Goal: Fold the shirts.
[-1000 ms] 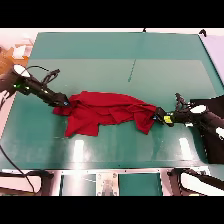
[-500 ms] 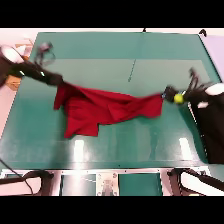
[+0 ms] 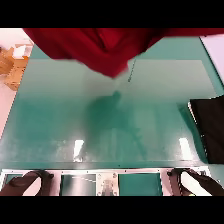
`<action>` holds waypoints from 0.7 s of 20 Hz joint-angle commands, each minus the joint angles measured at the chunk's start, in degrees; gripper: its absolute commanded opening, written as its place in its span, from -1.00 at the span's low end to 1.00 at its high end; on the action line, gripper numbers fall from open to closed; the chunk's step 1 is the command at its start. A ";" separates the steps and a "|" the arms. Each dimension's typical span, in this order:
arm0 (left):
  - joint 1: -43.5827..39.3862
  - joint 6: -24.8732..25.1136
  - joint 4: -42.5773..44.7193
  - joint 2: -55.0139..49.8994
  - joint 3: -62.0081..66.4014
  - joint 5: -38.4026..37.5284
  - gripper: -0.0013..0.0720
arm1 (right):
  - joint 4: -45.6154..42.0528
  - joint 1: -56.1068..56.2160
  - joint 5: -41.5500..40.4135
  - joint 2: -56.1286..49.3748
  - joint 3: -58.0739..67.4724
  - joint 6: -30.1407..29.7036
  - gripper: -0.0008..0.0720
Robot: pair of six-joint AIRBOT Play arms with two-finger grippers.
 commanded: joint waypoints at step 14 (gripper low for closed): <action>-0.04 1.57 5.22 -16.46 -7.34 -2.40 -0.92 | -0.96 -0.24 6.21 11.89 -35.43 0.50 -0.92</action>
